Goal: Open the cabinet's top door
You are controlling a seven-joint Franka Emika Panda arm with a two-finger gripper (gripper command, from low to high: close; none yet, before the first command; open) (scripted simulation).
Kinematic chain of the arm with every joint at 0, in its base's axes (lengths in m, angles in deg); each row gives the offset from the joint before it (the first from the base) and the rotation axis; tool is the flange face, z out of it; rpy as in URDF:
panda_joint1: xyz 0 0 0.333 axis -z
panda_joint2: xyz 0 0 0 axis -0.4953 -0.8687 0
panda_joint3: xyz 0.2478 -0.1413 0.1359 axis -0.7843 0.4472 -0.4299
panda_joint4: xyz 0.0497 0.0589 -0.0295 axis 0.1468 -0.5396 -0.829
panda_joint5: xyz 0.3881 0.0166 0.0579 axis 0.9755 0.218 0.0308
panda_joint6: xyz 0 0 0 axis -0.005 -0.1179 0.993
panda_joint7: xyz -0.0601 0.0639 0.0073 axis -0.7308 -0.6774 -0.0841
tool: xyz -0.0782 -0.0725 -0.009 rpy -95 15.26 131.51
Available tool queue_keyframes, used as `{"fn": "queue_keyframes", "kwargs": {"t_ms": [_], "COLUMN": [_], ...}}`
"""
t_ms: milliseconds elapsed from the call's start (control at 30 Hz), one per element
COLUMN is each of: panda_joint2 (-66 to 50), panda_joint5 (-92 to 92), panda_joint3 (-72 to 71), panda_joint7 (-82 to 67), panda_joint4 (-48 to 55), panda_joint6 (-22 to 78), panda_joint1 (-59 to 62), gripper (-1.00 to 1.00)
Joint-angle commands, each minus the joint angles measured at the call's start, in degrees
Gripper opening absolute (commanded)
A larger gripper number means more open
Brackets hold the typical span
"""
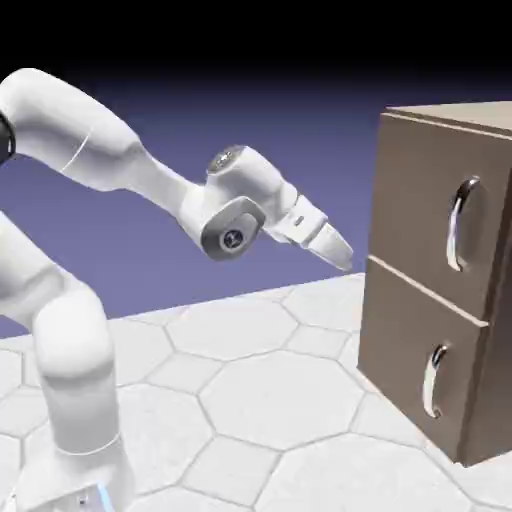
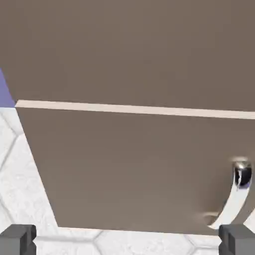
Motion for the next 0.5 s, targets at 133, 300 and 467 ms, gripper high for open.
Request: {"fn": "queue_keyframes", "kwargs": {"t_ms": [133, 300, 467], "panda_joint2": [2.76, 5.52, 8.29], "panda_joint5": [-12.46, -24.92, -37.38], "panda_joint3": [5.76, 11.51, 17.26], "panda_joint7": [7.75, 15.50, 23.24], "panda_joint4": [2.46, 4.92, 7.39], "panda_joint6": [0.73, 1.47, 2.20], "panda_joint1": [-5.13, -10.26, -15.40], "gripper": [1.00, 1.00, 1.00]}}
